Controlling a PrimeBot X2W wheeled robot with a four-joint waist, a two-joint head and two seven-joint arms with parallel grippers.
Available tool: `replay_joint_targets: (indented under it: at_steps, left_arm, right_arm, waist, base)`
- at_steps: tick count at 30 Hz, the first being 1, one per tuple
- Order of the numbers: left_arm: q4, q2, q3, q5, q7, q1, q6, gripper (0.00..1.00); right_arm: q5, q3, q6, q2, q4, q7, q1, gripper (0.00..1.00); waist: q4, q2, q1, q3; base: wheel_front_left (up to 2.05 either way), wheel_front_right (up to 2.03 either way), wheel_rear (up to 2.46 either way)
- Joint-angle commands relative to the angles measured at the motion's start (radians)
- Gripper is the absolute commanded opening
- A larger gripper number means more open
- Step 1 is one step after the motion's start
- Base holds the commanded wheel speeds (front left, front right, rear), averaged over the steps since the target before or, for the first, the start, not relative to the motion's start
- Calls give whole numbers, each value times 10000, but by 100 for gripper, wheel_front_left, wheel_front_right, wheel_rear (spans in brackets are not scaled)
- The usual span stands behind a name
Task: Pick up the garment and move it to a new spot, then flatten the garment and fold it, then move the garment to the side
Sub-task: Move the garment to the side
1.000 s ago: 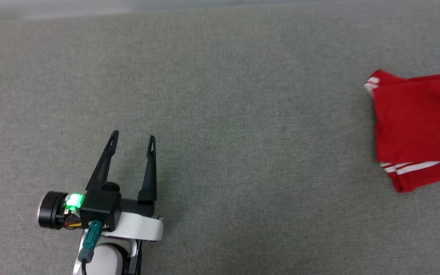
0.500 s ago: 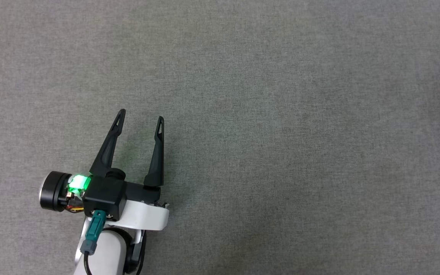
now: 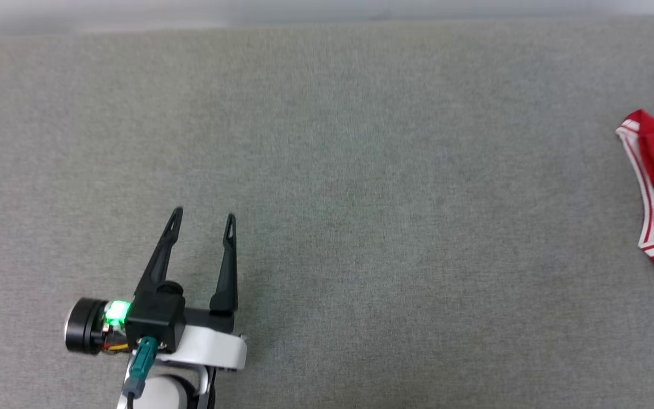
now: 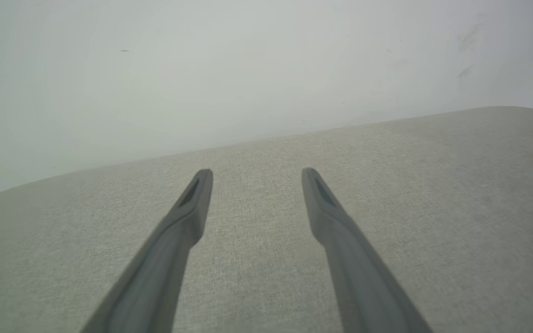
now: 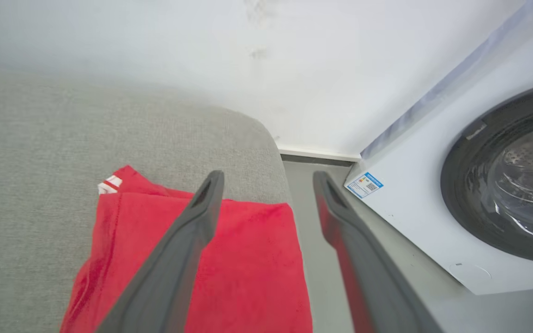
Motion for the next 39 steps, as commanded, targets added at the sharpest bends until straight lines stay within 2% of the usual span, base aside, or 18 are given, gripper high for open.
replay_joint_targets:
  at_steps: [1, 3, 6, 9, 14, 19, 25, 30, 39]
  left_arm:
    - [50, -22, 22, -34, -24, 216, 68, 100]
    - [102, -18, 108, -79, -22, 484, 119, 100]
    - [102, 0, 208, -124, -22, 666, 147, 100]
    - [152, 11, 351, -178, -22, 938, 185, 100]
    - [319, 11, 423, -230, -22, 1260, 105, 100]
    - [448, 1, 529, -266, -22, 1472, 72, 100]
    - [603, -44, 593, -289, -22, 1691, 25, 100]
    - [761, -66, 612, -282, -22, 1868, -6, 100]
    - [890, -80, 666, -306, -24, 2065, -94, 100]
  right_arm:
    - [-298, -170, -18, 321, -283, -423, 217, 100]
    - [-565, -343, -18, 905, -759, -1055, 423, 100]
    - [-1161, -209, -19, 1172, -1322, -1665, 712, 100]
    - [-1362, -378, -15, 2096, -2000, -2393, 1020, 100]
    - [-1731, -235, -16, 3219, -3065, -3391, 1724, 100]
    - [-2012, 205, -18, 4237, -3786, -3954, 2470, 100]
    - [-2240, 625, -18, 5397, -4145, -4132, 3563, 100]
    - [-2082, 663, -18, 5966, -3874, -4188, 4492, 100]
    - [-1751, 559, -16, 6385, -3364, -4314, 5767, 100]
  waist:
    - [42, 0, 0, -565]
    - [82, 0, 0, -841]
    - [141, 0, 0, -1079]
    - [275, 0, 0, -1436]
    - [572, 0, 0, -1986]
    - [835, 0, 0, -2412]
    - [997, 0, 0, -2811]
    - [1056, 0, 0, -3106]
    - [1011, 0, 0, -3354]
  base:
    - [0, 0, 0]
    - [0, 0, 0]
    - [0, 0, 0]
    - [0, 0, 0]
    - [0, 0, 0]
    - [0, 0, 0]
    - [0, 0, 0]
    - [0, 0, 0]
    - [0, 0, 0]
